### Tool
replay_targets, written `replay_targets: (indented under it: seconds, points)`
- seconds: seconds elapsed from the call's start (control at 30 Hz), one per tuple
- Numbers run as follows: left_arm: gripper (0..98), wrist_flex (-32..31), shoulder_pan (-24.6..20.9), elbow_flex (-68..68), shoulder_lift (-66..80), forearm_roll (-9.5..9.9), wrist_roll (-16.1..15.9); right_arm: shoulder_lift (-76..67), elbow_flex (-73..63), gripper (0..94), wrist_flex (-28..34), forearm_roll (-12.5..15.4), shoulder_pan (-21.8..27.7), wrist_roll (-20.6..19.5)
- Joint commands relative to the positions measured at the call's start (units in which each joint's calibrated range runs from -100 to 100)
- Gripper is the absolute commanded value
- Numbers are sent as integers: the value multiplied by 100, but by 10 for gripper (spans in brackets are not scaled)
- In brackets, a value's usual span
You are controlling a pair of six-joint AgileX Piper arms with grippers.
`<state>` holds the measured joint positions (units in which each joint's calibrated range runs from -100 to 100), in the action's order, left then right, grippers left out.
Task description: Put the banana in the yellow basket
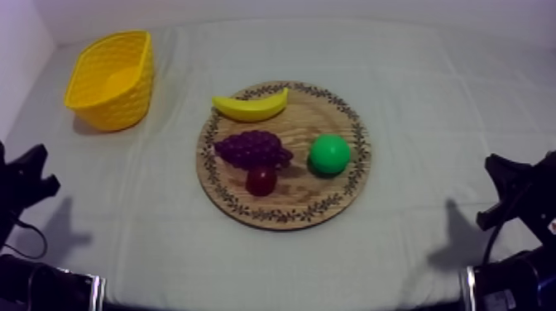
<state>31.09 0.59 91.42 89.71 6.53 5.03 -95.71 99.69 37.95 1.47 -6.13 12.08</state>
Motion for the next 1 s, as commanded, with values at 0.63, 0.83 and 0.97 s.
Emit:
replay_targets:
  seconds: [0.63,0.83,0.97]
  points:
    - [5,-1307,810,-3706,-3732,-95,-733,-4,-3,5,3,2,1,0]
    - [4,-1322,1015,-4261,-4573,-336,-947,-4,-3,5,3,2,1,0]
    - [2,-1175,1178,-4700,-5098,-347,-1035,-4,-3,5,3,2,1,0]
